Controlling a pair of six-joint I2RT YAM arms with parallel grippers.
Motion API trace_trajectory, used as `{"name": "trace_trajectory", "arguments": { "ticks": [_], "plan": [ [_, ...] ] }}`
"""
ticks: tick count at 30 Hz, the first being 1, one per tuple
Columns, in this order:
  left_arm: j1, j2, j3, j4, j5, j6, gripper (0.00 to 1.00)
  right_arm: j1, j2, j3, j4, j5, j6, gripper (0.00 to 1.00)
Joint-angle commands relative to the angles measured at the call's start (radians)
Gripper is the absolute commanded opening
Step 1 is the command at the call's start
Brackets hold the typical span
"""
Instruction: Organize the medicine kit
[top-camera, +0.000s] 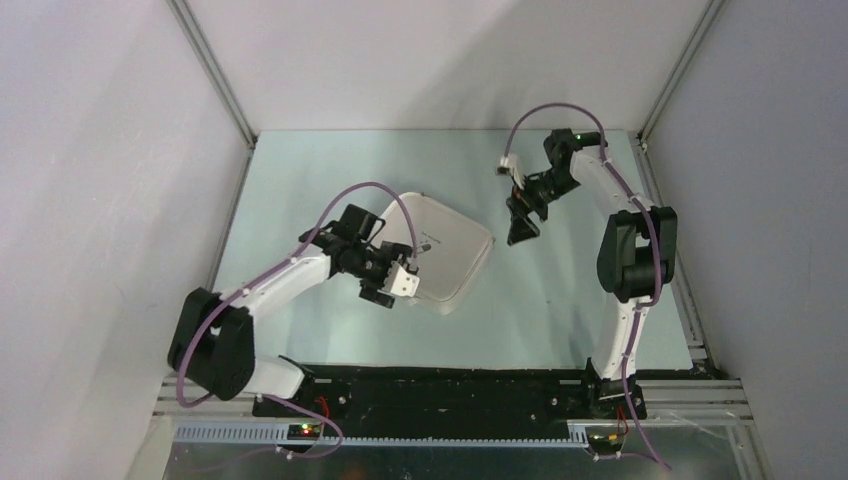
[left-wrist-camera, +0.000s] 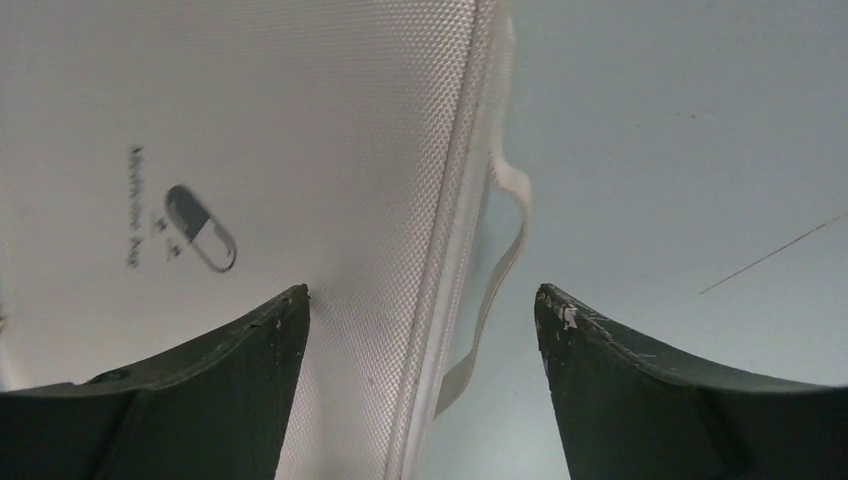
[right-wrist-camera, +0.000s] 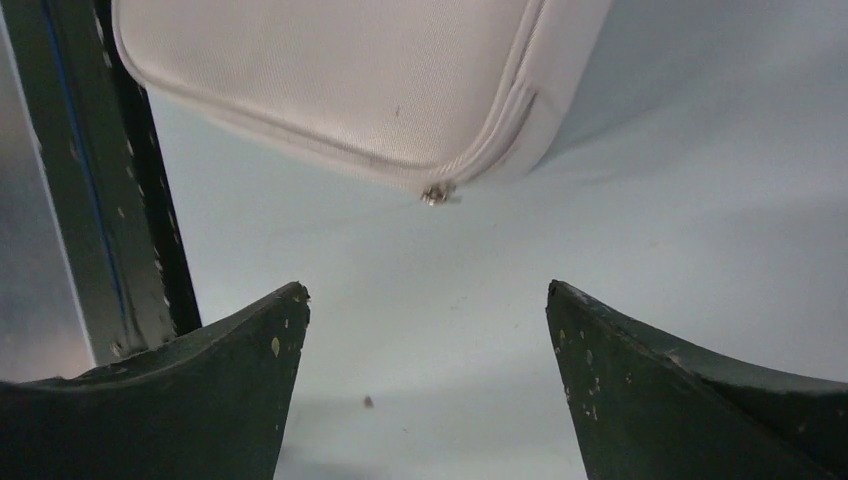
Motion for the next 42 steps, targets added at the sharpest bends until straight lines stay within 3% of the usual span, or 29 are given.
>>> {"name": "trace_trajectory", "arguments": {
  "ticks": [1,3,4,5,10,14,15,16,17,19,20,21,22,23,25,28,33,42],
  "plan": [
    [-0.03,0.101,0.075,-0.029,0.019,0.039,0.83,-0.004,-0.067,-0.102,0.041,0.042,-0.247,0.97],
    [-0.034,0.153,0.115,-0.028,-0.006,0.007,0.77,-0.005,-0.068,-0.129,0.128,0.007,-0.175,0.99],
    [-0.034,0.168,0.128,-0.027,-0.014,-0.003,0.75,-0.004,-0.063,-0.132,0.174,-0.002,-0.016,0.99],
    [-0.034,0.19,0.148,-0.027,-0.029,-0.021,0.74,-0.001,-0.049,-0.117,0.259,-0.007,0.061,0.99],
    [-0.038,0.22,0.162,0.008,-0.056,-0.043,0.75,-0.022,-0.092,-0.13,0.338,-0.14,0.311,0.99],
    [-0.041,0.239,0.177,0.029,-0.071,-0.087,0.77,-0.084,-0.162,-0.151,0.485,-0.146,0.656,0.87],
    [-0.04,0.24,0.181,0.035,-0.072,-0.095,0.77,-0.097,-0.184,-0.173,0.521,-0.158,0.734,0.7],
    [-0.04,0.243,0.182,0.038,-0.074,-0.11,0.77,-0.121,-0.205,-0.187,0.601,-0.141,0.894,0.64],
    [-0.039,0.245,0.186,0.041,-0.074,-0.117,0.77,-0.131,-0.208,-0.194,0.616,-0.142,0.944,0.68],
    [-0.035,0.25,0.193,0.042,-0.074,-0.134,0.77,-0.138,-0.205,-0.181,0.54,-0.164,0.8,0.94],
    [-0.033,0.255,0.196,0.043,-0.075,-0.138,0.77,-0.121,-0.198,-0.178,0.456,-0.15,0.644,0.97],
    [-0.029,0.256,0.198,0.046,-0.076,-0.14,0.77,-0.11,-0.19,-0.156,0.378,-0.144,0.386,0.99],
    [-0.028,0.258,0.199,0.047,-0.077,-0.139,0.77,-0.089,-0.166,-0.144,0.215,-0.142,0.244,0.99],
    [-0.027,0.258,0.199,0.047,-0.08,-0.138,0.77,-0.077,-0.157,-0.148,0.155,-0.089,0.02,0.94],
    [-0.025,0.257,0.198,0.05,-0.083,-0.134,0.77,-0.039,-0.137,-0.196,0.099,0.022,-0.187,0.85],
    [-0.025,0.255,0.196,0.05,-0.089,-0.135,0.77,-0.031,-0.131,-0.285,0.188,0.059,-0.295,0.8],
    [-0.024,0.249,0.19,0.055,-0.097,-0.144,0.77,0.015,-0.032,-0.241,0.206,0.095,-0.408,0.74],
    [-0.026,0.253,0.191,0.063,-0.102,-0.156,0.76,0.104,0.045,-0.178,0.219,0.068,-0.388,0.7]
  ]
}}
